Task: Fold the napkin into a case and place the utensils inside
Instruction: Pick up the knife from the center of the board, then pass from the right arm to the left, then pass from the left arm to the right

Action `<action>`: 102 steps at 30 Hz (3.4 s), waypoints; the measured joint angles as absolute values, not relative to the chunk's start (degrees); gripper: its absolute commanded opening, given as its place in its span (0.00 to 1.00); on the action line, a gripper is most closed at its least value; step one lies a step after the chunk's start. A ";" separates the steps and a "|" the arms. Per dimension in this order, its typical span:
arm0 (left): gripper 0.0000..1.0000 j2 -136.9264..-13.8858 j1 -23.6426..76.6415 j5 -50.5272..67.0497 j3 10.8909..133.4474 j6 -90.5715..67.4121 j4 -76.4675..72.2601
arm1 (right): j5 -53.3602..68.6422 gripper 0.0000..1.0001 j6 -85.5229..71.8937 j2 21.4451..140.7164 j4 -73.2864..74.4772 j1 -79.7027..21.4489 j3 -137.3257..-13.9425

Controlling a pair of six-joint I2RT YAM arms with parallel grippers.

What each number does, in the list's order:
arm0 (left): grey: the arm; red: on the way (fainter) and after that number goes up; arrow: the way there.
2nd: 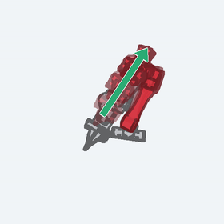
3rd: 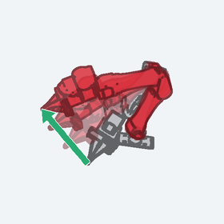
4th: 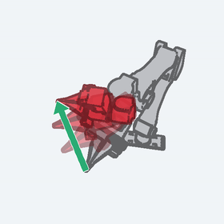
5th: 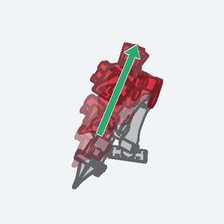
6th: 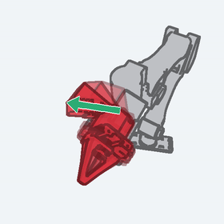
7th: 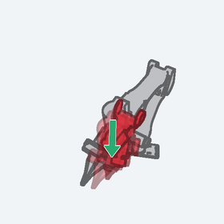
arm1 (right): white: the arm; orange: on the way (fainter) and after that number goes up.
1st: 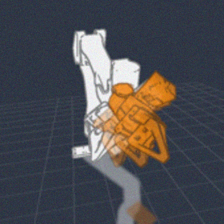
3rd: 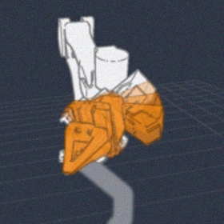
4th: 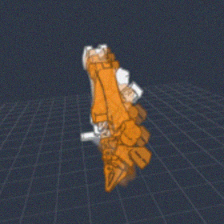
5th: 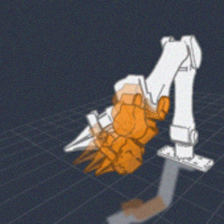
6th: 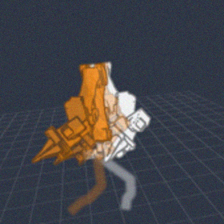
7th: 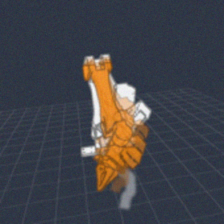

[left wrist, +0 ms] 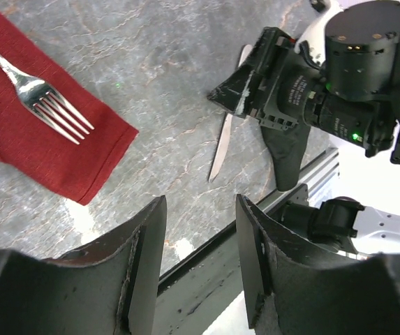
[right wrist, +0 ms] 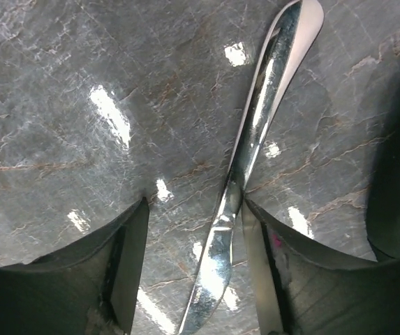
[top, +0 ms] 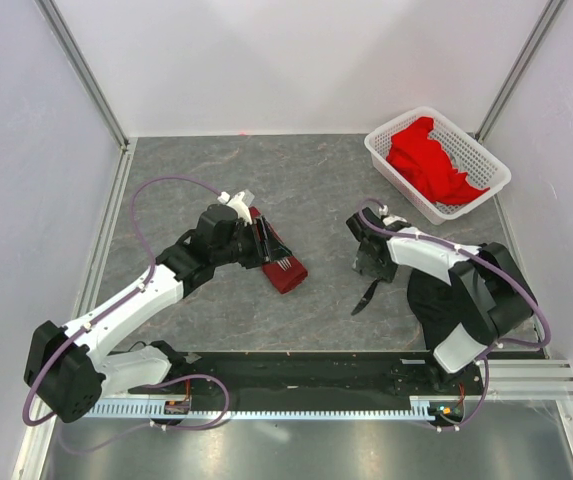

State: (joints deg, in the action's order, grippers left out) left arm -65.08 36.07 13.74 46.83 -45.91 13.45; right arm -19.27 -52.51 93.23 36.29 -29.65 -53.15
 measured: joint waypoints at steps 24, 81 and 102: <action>0.57 -80.31 35.70 23.14 50.94 -44.38 12.40 | -9.28 0.00 -31.07 87.26 21.41 -29.65 -45.56; 0.08 -105.43 36.05 30.98 65.32 -54.24 0.21 | 9.91 0.32 -18.57 82.13 21.28 -38.15 -51.70; 0.07 -104.92 35.64 30.98 65.28 -54.24 0.89 | 7.66 0.19 -18.17 80.62 23.40 -38.41 -52.69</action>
